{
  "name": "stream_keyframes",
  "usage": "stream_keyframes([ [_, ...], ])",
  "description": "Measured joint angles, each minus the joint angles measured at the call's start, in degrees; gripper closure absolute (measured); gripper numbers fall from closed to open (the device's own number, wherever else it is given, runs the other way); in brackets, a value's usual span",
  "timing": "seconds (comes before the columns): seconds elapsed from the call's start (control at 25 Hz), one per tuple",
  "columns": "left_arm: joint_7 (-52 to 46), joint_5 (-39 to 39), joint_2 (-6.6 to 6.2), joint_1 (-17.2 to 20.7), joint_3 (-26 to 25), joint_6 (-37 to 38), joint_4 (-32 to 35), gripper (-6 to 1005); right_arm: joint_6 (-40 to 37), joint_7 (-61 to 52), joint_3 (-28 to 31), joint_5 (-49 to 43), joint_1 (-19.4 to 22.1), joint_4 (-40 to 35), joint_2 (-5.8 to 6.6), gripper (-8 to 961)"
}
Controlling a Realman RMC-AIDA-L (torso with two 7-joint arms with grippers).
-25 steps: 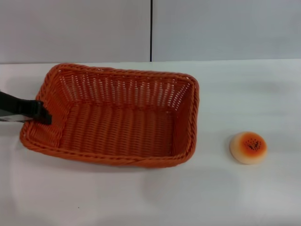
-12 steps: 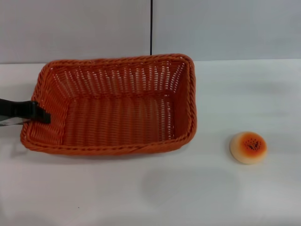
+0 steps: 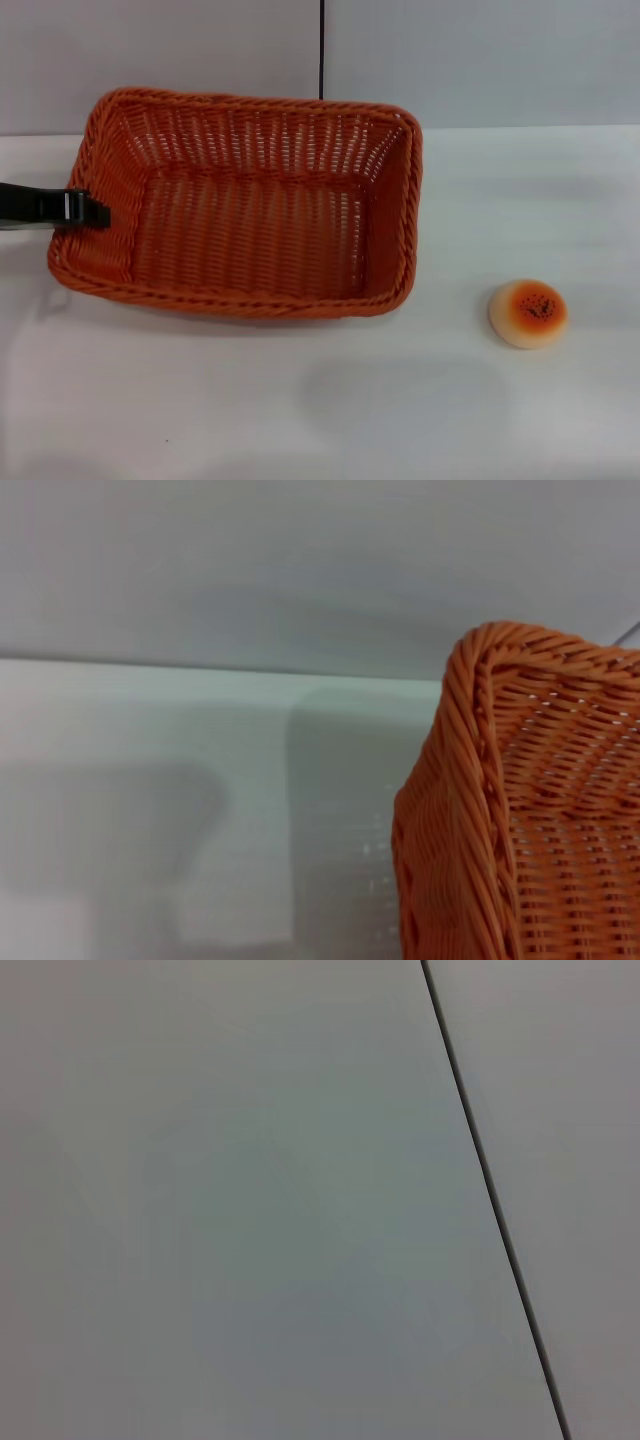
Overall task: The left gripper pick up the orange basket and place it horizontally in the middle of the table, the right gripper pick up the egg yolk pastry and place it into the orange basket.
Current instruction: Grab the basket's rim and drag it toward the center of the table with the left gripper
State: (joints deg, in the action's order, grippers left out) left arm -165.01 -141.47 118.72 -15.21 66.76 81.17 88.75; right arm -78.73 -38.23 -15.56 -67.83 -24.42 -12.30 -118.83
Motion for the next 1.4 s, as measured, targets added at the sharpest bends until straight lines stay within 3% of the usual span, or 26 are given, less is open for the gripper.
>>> stream_keyframes([
  [0.72,0.0,-2.1,-0.09,-2.0,-0.8,1.8,-2.6,856,0.5,0.0,0.0,0.0,-0.2,-0.5,0.32,400],
  [0.92,0.0,-1.5,-0.26,-3.6,-3.2,2.7,-6.2,792,0.5,0.0,0.0,-0.1,0.1,-0.6,0.35,400],
  [1.12,0.5,-1.4,-0.60,-3.8,-3.8,2.8,-5.5,728,0.5,0.0,0.0,-0.1,0.7,-0.6,0.36,400],
  [1.24,0.7,-1.0,-0.61,-3.8,-4.7,2.9,-4.5,589,0.4,0.0,0.0,-0.1,0.9,-0.6,0.36,401],
  [1.4,3.5,0.9,-0.68,-3.8,-10.1,3.3,-1.2,356,-0.5,-0.5,-0.1,-0.4,1.6,-0.8,0.33,401],
])
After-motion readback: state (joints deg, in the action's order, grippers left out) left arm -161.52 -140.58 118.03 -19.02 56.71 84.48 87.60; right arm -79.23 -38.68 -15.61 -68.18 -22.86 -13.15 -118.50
